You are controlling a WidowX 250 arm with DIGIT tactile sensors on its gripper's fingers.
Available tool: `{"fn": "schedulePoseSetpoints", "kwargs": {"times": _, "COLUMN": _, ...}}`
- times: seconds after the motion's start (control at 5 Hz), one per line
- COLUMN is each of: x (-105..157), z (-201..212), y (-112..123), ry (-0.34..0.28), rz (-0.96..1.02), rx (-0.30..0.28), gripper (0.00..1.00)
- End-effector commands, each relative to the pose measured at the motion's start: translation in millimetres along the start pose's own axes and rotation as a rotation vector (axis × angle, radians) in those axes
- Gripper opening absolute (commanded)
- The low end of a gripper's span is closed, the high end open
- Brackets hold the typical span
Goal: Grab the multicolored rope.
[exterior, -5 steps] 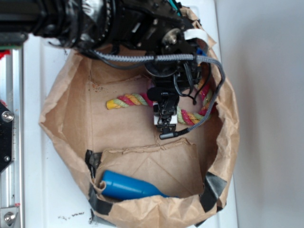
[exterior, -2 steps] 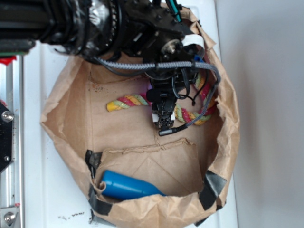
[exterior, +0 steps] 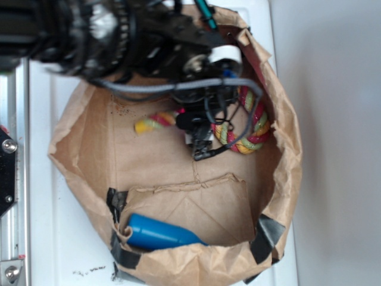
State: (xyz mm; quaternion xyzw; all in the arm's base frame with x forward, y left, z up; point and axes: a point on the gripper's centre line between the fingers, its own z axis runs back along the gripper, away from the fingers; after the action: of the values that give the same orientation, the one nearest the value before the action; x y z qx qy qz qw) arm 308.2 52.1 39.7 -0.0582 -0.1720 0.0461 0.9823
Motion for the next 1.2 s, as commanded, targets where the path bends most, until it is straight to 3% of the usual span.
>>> {"fn": "schedulePoseSetpoints", "kwargs": {"times": 0.0, "x": -6, "z": 22, "y": -13, "ry": -0.080, "rz": -0.062, "rx": -0.018, "gripper": 0.00}}
{"fn": "schedulePoseSetpoints", "kwargs": {"times": 0.2, "x": -5, "z": 24, "y": -12, "ry": -0.062, "rz": -0.064, "rx": -0.026, "gripper": 1.00}}
{"fn": "schedulePoseSetpoints", "kwargs": {"times": 1.0, "x": 4, "z": 8, "y": -16, "ry": -0.014, "rz": -0.046, "rx": 0.007, "gripper": 1.00}}
